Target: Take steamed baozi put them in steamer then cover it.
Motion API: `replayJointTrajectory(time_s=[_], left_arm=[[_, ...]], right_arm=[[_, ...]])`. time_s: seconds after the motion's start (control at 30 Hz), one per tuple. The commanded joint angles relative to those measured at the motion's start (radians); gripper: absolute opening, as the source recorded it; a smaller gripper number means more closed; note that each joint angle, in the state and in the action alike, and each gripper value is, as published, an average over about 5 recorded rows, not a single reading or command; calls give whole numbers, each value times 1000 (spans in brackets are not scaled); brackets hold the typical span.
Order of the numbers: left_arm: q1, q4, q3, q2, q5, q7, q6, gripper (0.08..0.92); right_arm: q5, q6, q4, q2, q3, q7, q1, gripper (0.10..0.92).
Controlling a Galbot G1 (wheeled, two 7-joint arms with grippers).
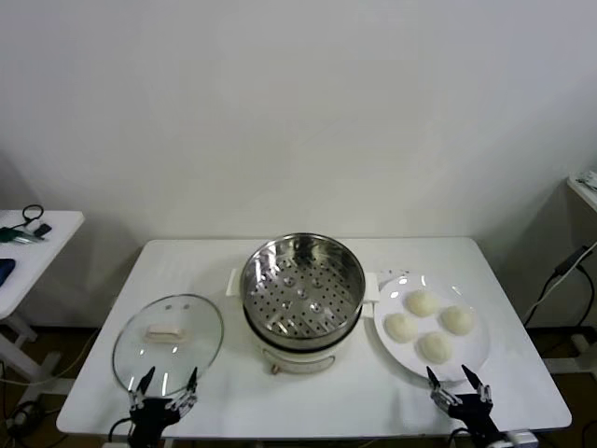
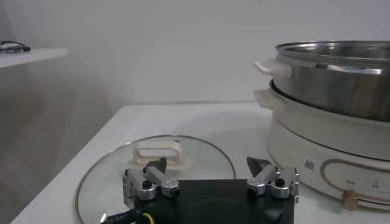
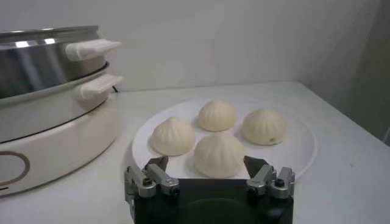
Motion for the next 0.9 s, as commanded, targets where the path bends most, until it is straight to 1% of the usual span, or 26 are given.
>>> replayJointTrajectory(time_s=[0.03, 0.13, 0.23, 0.3, 0.4, 0.5, 0.57, 0.63, 0.73, 0.83, 0.9], left_arm=[[1, -1, 1, 0, 4, 1, 5, 823], [1, -3, 2, 1, 7, 2, 7, 823], [2, -4, 2, 2, 9, 2, 6, 823], [2, -2, 2, 3, 9, 1, 4, 823], [2, 0, 2, 3, 9, 1, 0, 823], [3, -1, 3, 4, 10, 1, -3, 823], [2, -3, 3, 5, 11, 1, -5, 823], [2, -3, 1, 6, 13, 1, -7, 823], [5, 0, -2, 9, 15, 0, -12, 823], [8, 6, -2, 14, 17, 0, -16, 823], [7, 10, 0, 17, 19, 0, -16, 823]], right_arm=[[-8, -30, 10, 1, 9, 2, 5, 823], [-9, -154, 27, -38, 51, 4, 89, 823], [-11, -296, 11, -131, 74, 11, 261, 823], [-14, -346, -36, -217, 45, -12, 409, 823], [-82, -368, -159, -351, -85, -130, 669, 823], [-218, -360, -299, -479, -300, -312, 942, 823], [-304, -331, -378, -561, -459, -491, 1095, 823], [-403, -253, -452, -630, -627, -703, 1248, 823], [-530, -81, -539, -687, -864, -979, 1461, 823], [-553, 47, -607, -690, -1099, -1155, 1669, 823], [-528, 78, -642, -669, -1258, -1223, 1803, 823]])
